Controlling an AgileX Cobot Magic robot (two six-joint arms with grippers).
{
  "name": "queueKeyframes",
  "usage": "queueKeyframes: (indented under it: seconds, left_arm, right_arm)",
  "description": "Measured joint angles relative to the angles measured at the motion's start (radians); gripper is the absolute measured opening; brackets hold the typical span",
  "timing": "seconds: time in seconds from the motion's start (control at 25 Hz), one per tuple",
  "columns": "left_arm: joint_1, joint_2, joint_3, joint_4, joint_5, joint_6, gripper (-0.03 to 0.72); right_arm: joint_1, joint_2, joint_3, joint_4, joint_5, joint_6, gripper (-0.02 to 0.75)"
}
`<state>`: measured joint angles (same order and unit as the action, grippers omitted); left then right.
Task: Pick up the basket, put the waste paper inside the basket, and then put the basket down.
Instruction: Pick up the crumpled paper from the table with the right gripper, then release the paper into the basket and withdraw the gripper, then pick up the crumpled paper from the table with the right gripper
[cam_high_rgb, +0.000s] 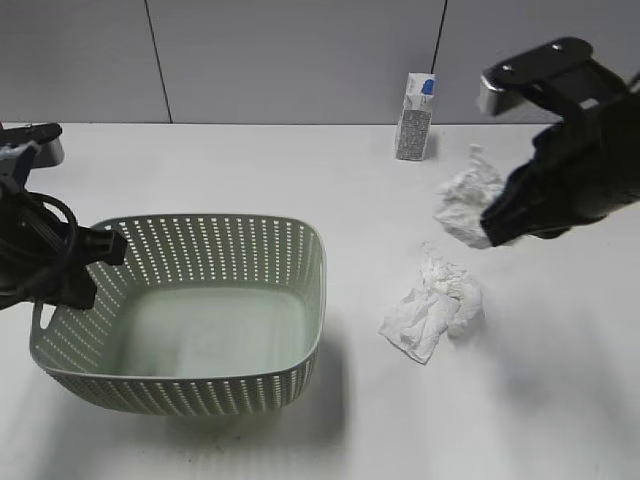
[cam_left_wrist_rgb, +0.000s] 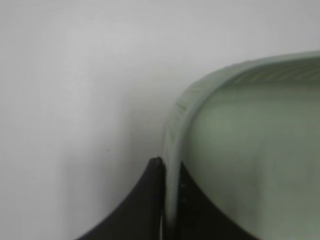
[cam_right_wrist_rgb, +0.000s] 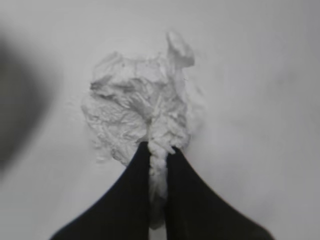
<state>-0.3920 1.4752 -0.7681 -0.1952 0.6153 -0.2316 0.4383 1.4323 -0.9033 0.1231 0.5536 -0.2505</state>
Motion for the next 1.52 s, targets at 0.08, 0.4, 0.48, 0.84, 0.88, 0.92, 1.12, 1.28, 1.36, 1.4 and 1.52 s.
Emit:
queueKeyframes:
  seconds: [0.08,0.4,0.48,0.84,0.88,0.92,1.12,1.28,1.36,1.4,1.52]
  left_arm:
    - [0.000,0.005,0.000,0.000,0.000,0.000,0.003]
    - [0.000,0.009,0.000,0.003,-0.004,0.000,0.003]
    - [0.000,0.009,0.000,0.004,-0.006,0.000,0.003]
    - [0.000,0.009,0.000,0.004,-0.008,0.000,0.003]
    - [0.000,0.009,0.000,0.004,-0.008,0.000,0.003]
    - [0.000,0.009,0.000,0.004,-0.008,0.000,0.003]
    - [0.000,0.009,0.000,0.004,-0.008,0.000,0.003]
    - [0.000,0.009,0.000,0.005,-0.008,0.000,0.003]
    - [0.000,0.009,0.000,0.005,-0.008,0.000,0.003]
    - [0.000,0.009,0.000,0.005,-0.008,0.000,0.003]
    - [0.000,0.009,0.000,0.005,-0.008,0.000,0.003]
  right_arm:
    - [0.101,-0.014,-0.029,0.028,-0.030,0.000,0.045]
    - [0.362,0.134,-0.221,0.189,-0.160,0.000,0.043]
    - [0.367,0.205,-0.272,0.226,-0.147,0.000,0.051]
    - [0.367,0.383,-0.431,0.296,0.099,-0.007,0.559]
    - [0.363,0.376,-0.439,0.287,0.106,0.001,0.582]
    - [0.358,0.363,-0.444,0.273,0.110,0.014,0.596]
    - [0.272,0.284,-0.448,0.117,0.167,0.141,0.601]
    - [0.138,0.274,-0.407,0.060,0.204,0.205,0.595]
    - [0.069,0.274,-0.338,0.050,0.174,0.244,0.592]
    - [0.026,0.274,-0.295,0.046,0.143,0.275,0.592]
    - [-0.066,0.274,-0.164,0.040,0.021,0.367,0.592]
